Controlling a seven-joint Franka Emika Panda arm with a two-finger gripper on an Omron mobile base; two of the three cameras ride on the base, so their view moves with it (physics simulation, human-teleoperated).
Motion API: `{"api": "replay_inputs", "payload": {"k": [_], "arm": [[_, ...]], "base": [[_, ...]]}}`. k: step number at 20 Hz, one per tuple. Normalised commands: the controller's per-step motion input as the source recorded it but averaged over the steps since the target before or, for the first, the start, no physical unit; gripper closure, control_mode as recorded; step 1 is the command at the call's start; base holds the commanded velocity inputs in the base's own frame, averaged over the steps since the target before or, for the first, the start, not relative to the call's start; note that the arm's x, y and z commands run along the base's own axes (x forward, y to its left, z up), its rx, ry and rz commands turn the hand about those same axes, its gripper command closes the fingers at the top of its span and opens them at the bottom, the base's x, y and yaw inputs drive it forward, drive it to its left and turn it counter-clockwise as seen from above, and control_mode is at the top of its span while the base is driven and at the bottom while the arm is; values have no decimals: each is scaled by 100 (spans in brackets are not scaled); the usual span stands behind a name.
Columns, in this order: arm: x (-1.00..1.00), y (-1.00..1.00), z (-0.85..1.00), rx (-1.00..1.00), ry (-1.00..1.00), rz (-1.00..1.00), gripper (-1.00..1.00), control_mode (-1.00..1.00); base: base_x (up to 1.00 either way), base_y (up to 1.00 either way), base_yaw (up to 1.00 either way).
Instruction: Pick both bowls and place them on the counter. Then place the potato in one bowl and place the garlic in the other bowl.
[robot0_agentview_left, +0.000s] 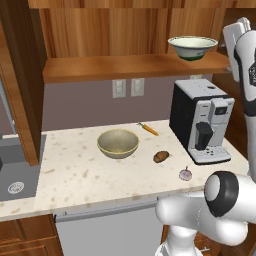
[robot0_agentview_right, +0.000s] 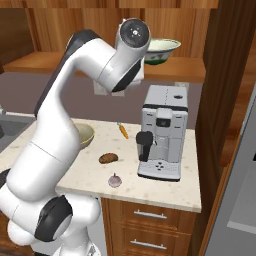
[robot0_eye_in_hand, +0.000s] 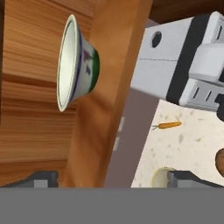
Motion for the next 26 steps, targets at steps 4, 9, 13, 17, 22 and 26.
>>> {"api": "replay_inputs", "payload": {"k": [4,9,13,17,22,26], "arm": [[46,-3,0,0,3,-1,-100,-100],[30,-2,-3,0,4,0,-100,-100],[41,-6,-1,0,5,0,-100,-100],[35,-6,-5,0,7,-1,-100,-100],[31,-13,-3,0,9,-2,-100,-100],[28,-9,-5,2,6,-2,-100,-100]], "base": [[0,0,0],[0,0,0],[0,0,0],[0,0,0],[0,0,0],[0,0,0]]}}
